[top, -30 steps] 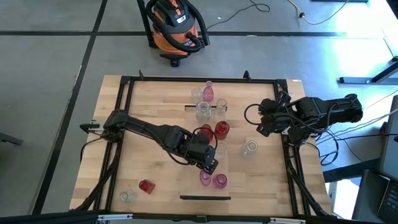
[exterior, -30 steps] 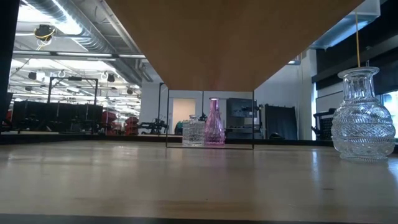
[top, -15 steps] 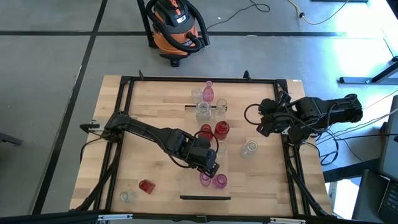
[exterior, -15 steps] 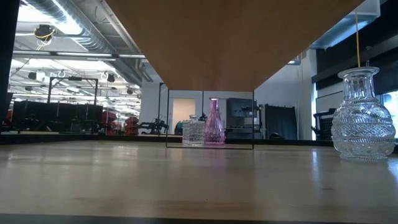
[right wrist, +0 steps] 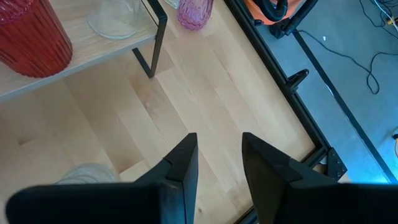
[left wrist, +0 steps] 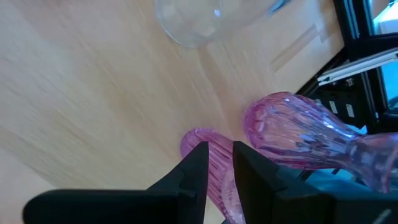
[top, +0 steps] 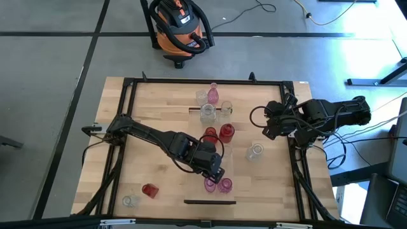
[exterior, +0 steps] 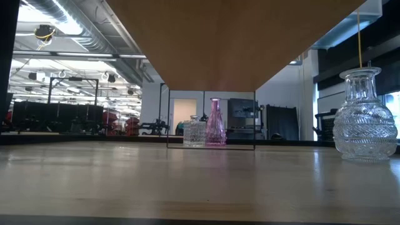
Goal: Sort vases onto shelf
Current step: Put the violet vase on the shelf aligned with the violet vase, then put the red vase on the shelf aligned with the red vases
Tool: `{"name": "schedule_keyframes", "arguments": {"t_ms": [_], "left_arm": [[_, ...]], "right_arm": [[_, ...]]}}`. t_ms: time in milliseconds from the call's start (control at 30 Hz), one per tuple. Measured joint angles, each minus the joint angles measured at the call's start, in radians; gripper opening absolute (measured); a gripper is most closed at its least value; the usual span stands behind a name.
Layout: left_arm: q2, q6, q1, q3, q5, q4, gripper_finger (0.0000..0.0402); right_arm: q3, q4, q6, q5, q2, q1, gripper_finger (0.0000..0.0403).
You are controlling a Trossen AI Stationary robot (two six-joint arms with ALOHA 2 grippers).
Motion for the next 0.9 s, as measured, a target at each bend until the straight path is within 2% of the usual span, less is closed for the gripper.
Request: {"name": "schedule_keyframes", "arguments": {"t_ms": [733,900], "left_arm": [[0.0,0.003,0.001,0.0,0.045,0.009,0.0066],[-0.002,0.005,0.0,0.0,-0.024,0.002,0.0066]], "right_arm": [[0.0,0.016,0.0,0.0,0.0,0.0,0.0108],[0.0,0.018,0.0,0.0,0.0,0.0,0.0108]]}}
